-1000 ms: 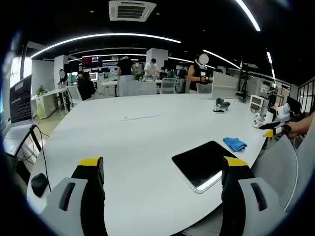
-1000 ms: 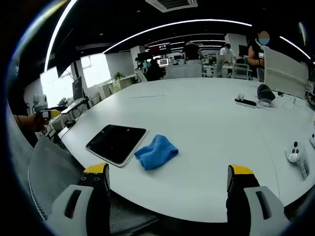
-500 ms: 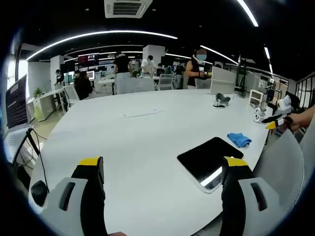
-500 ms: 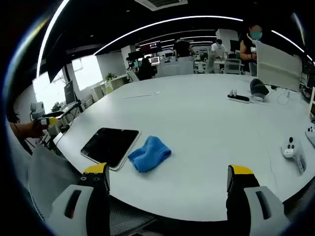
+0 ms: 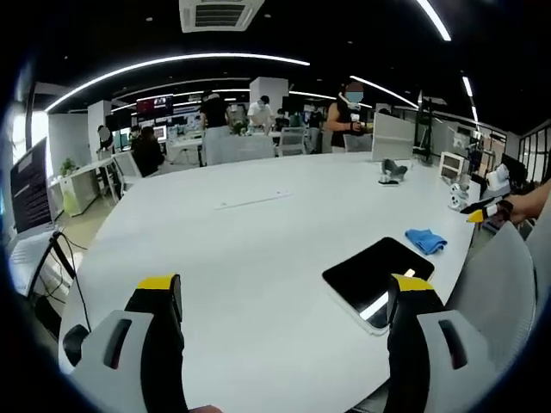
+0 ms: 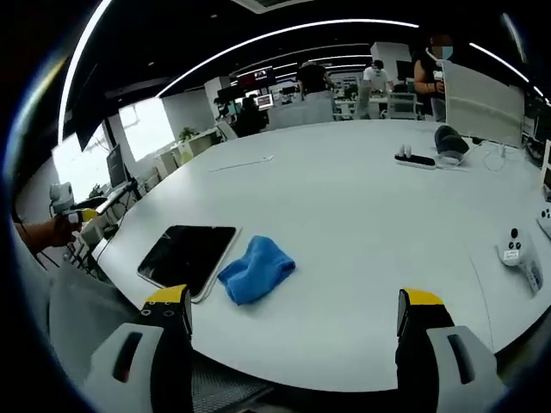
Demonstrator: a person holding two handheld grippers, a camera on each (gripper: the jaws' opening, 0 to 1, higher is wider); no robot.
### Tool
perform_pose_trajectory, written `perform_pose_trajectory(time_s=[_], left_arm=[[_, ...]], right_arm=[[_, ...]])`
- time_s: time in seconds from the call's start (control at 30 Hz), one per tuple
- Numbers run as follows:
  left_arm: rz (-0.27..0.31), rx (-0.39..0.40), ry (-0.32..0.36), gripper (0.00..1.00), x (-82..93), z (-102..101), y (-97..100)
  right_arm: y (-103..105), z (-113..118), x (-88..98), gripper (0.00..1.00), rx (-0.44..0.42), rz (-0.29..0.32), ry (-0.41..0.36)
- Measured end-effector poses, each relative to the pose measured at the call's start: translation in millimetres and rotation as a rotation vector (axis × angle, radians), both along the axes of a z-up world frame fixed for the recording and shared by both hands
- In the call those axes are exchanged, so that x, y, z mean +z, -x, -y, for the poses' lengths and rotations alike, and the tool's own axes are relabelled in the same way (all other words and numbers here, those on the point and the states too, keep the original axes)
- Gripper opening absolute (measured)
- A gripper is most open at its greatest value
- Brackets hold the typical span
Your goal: Wipe the mirror surface with the cleaning cloth until all visible marks leave the cleaned area.
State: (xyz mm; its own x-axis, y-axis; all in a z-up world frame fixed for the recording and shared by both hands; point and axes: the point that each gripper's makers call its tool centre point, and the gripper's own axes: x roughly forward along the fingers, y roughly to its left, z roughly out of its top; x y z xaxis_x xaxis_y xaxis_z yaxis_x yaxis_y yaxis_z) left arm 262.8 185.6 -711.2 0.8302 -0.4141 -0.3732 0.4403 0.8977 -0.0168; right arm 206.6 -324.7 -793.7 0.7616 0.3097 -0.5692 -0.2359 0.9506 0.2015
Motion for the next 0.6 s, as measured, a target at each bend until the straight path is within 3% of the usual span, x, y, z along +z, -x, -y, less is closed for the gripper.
perform_pose_trajectory(time_s=[0.27,0.6], left_arm=[[-0.001,0.011,0.005,0.99,-1.9,-2,0.8],[-0.018,-0.003,0.000,0.99,-3.0,0,1.7]], right_arm=[[5,3,-6.6,0.98,0.018,-0.026,0.016],[-12,-5,11.4,0.98,0.024,0.027,0.005]])
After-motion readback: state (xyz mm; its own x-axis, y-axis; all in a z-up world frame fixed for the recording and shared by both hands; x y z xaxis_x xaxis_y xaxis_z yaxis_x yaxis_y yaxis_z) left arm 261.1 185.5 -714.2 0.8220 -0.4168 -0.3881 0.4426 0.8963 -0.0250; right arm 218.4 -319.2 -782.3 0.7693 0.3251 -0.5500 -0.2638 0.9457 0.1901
